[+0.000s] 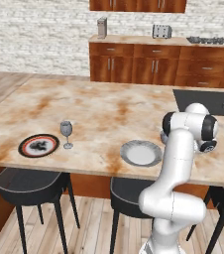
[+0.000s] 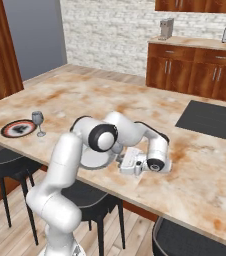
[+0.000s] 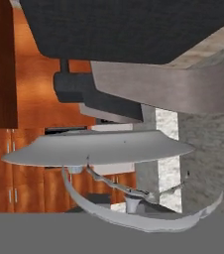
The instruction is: Retrieve the wine glasses from the counter and place one next to each plate.
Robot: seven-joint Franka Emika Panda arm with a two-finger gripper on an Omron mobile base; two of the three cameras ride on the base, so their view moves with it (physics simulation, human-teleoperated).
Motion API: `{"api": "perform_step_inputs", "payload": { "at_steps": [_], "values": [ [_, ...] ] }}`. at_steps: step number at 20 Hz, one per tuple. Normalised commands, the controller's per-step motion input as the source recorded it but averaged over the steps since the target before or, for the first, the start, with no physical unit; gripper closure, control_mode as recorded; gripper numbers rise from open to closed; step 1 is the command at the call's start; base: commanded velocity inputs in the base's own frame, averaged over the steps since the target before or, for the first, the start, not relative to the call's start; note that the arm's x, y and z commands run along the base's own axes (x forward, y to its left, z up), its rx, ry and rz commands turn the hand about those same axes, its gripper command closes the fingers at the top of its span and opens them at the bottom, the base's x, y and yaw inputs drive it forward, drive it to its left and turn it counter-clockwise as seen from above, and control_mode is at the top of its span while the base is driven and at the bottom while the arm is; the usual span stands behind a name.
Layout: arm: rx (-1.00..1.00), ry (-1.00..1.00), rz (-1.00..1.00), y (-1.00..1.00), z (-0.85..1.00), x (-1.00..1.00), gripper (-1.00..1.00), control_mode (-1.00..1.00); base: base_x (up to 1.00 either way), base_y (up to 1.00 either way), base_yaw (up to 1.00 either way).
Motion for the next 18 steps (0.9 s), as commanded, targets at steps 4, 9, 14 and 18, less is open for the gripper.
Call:
{"api": "perform_step_inputs", "payload": {
  "at_steps": [4,9,14,18],
  "values": [
    [0.01,0.0,0.03,-0.31,-0.42,0.07,1.0,-1.0,0.0,0.0,0.0],
    [0.02,0.0,0.0,-0.17,-0.51,0.19,-1.0,-1.0,0.0,0.0,0.0],
    [0.03,0.0,0.01,-0.39,-0.44,0.04,-1.0,-1.0,0.0,0.0,0.0],
    [0.01,0.0,0.01,-0.38,-0.27,0.0,-1.0,-1.0,0.0,0.0,0.0]
  ]
}}
